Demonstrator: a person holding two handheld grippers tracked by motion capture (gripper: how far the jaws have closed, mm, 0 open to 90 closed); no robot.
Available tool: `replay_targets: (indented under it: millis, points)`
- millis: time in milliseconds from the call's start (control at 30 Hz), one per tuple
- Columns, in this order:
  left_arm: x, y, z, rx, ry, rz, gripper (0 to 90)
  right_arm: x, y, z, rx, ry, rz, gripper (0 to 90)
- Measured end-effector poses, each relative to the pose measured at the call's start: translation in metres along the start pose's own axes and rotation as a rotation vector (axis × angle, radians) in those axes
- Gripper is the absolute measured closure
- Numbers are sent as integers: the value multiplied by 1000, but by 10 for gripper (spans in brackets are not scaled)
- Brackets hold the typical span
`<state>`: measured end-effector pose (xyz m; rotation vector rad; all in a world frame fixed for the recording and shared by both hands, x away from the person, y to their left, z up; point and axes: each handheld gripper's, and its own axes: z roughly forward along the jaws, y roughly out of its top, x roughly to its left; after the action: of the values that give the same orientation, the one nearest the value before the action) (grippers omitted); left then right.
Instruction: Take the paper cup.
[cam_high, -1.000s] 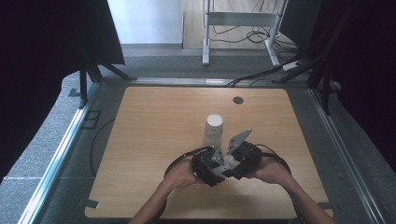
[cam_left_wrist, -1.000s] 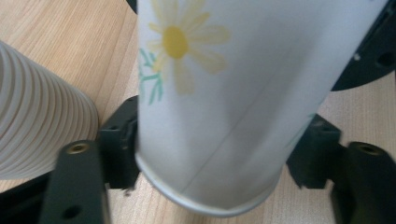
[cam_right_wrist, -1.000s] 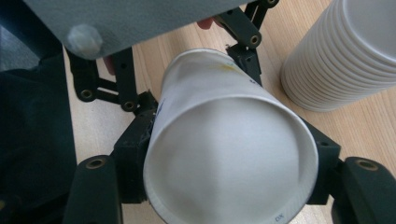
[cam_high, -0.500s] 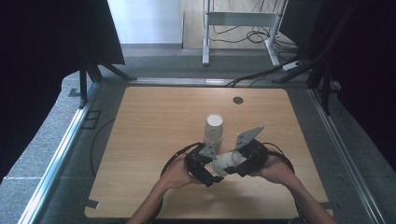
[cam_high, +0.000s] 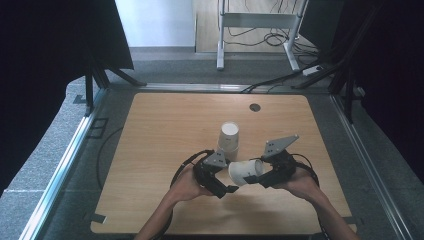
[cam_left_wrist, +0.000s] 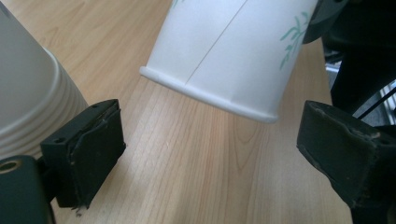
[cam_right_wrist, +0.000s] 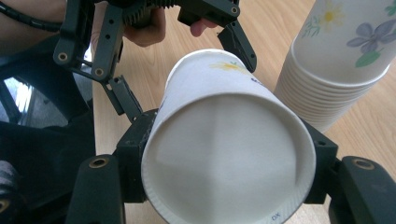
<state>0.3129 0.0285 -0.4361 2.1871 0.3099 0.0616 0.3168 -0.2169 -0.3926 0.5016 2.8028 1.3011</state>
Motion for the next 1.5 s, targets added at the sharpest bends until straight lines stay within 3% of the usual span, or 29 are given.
replay_targets:
  millis: [267, 567, 900, 1200, 1500]
  points:
    - [1, -2, -6, -59, -41, -7, 102, 0, -8, -4, -74, 19, -15, 366]
    - [-1, -3, -1, -81, -69, 16, 124, 0, -15, -5, -136, 62, -25, 366]
    - [-1, -3, 0, -120, -118, 46, 155, 2, -17, -4, -143, 97, -52, 366]
    - [-2, -5, 1, -137, -145, 65, 267, 4, -14, -2, -135, 117, -68, 365]
    - [-2, -7, 0, -139, -147, 75, 332, 3, -11, -1, -106, 125, -77, 364]
